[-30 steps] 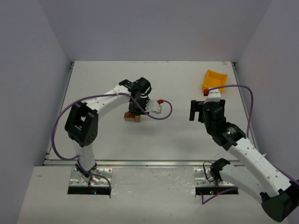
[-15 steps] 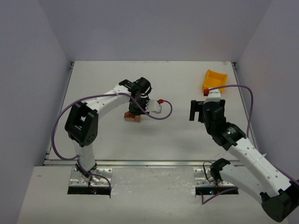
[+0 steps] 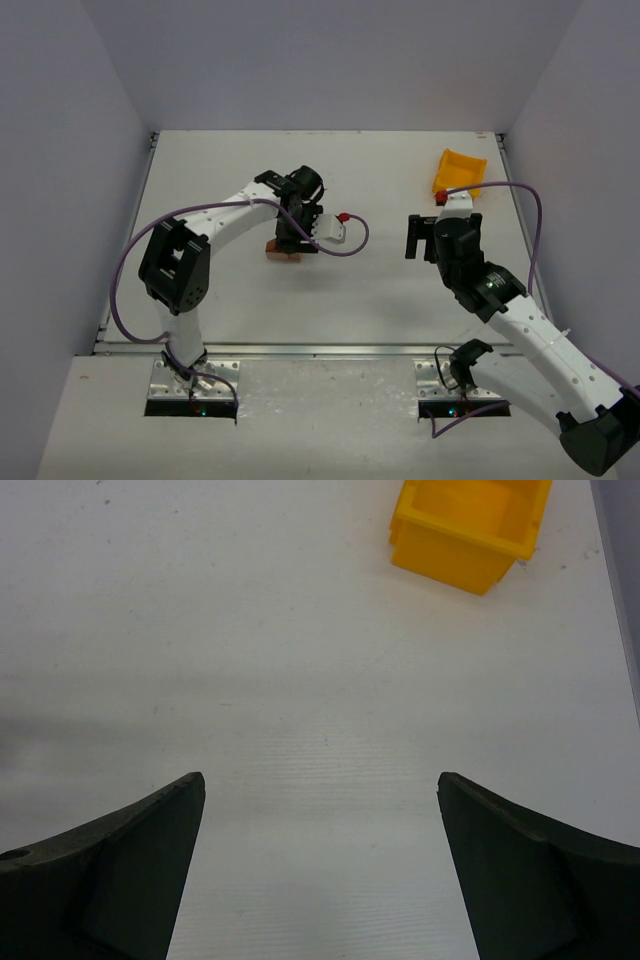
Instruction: Build the wood block tower
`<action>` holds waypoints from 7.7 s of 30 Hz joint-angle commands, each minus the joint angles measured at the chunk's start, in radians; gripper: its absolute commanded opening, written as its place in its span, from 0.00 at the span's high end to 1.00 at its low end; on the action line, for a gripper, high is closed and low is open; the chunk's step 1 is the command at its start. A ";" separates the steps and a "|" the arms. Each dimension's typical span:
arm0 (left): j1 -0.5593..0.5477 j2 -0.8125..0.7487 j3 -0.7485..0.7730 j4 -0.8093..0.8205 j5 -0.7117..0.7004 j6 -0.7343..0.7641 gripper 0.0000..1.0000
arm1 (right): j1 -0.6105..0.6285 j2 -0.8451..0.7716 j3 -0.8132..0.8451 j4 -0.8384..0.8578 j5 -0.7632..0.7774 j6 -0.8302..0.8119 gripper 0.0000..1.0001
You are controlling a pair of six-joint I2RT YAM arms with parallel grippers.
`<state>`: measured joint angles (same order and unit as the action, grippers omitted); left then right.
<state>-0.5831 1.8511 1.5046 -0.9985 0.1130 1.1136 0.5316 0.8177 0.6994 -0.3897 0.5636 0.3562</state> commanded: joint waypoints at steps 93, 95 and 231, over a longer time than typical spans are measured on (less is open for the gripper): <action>0.249 -0.946 -0.683 0.571 -0.583 -1.701 0.00 | 0.008 0.064 -0.131 0.238 -0.411 0.129 0.01; 0.249 -0.951 -0.684 0.570 -0.588 -1.704 0.00 | 0.007 0.056 -0.129 0.240 -0.404 0.128 0.01; 0.249 -0.984 -0.718 0.574 -0.627 -1.724 0.00 | 0.219 0.039 -0.121 0.115 -0.010 0.075 0.01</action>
<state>-0.3332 0.8858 0.7846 -0.4439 -0.4972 -0.5941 0.7512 0.9487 0.6072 -0.2382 0.4892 0.3271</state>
